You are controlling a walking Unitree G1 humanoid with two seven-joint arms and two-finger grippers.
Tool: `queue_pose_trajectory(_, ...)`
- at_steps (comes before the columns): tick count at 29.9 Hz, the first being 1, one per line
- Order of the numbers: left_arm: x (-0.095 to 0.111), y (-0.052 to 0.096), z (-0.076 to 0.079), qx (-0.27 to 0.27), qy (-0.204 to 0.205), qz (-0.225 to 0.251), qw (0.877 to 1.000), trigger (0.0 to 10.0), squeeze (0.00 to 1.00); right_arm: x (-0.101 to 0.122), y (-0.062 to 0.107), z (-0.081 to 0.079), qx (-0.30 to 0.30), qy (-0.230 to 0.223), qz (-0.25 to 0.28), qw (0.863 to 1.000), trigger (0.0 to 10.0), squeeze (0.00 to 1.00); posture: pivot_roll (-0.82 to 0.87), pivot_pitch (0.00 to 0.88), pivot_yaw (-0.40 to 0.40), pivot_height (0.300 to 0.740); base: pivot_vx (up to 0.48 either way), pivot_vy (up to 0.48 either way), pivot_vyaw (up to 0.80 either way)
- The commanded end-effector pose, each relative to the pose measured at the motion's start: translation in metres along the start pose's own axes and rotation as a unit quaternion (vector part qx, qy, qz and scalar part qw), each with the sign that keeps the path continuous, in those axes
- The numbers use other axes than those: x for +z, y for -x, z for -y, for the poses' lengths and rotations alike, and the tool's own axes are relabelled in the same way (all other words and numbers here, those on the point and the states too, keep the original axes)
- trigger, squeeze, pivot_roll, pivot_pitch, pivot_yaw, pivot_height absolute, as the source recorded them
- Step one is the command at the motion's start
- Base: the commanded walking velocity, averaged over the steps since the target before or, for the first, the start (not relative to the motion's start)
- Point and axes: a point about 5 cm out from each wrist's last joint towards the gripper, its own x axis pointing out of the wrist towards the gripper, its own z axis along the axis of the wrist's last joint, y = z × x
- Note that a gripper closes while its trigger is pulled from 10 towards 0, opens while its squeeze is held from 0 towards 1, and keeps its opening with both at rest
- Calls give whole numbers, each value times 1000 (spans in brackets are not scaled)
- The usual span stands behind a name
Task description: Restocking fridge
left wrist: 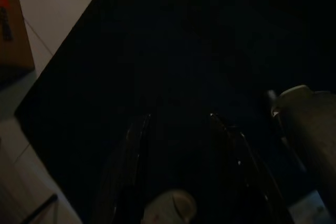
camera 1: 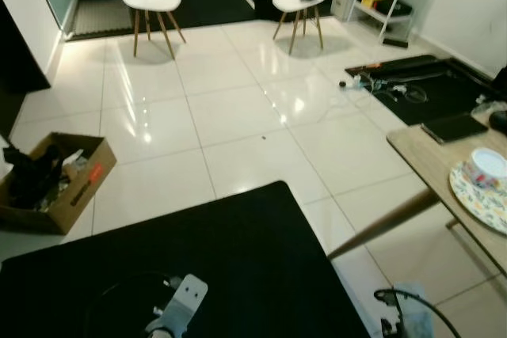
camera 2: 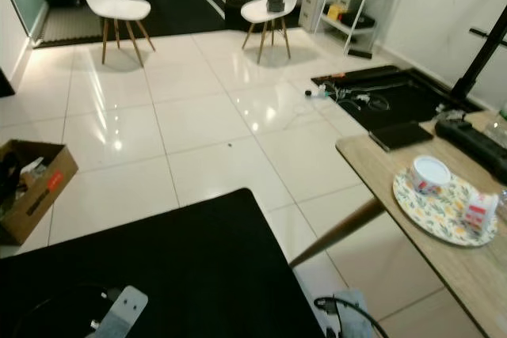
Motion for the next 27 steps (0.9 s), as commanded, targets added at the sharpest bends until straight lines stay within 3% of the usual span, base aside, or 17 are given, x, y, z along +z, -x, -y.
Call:
queue_pose_trajectory(1,3,0,2,-4,-1,6,1000,10000,59,0,0,3,-6,-5,1,1000,10000,0,4,0,-64,740,356,0,0)
queue_pose_trajectory(19,-10,3,3,-7,0,-25,1000,10000,55,0,0,3,-6,-8,0,1000,10000,0,5,0,-64,740,342,0,0)
queue_pose_trajectory(27,-14,4,3,-8,7,-33,999,10000,31,0,0,3,-6,-11,-1,1000,10000,0,5,0,-64,740,0,0,-758)
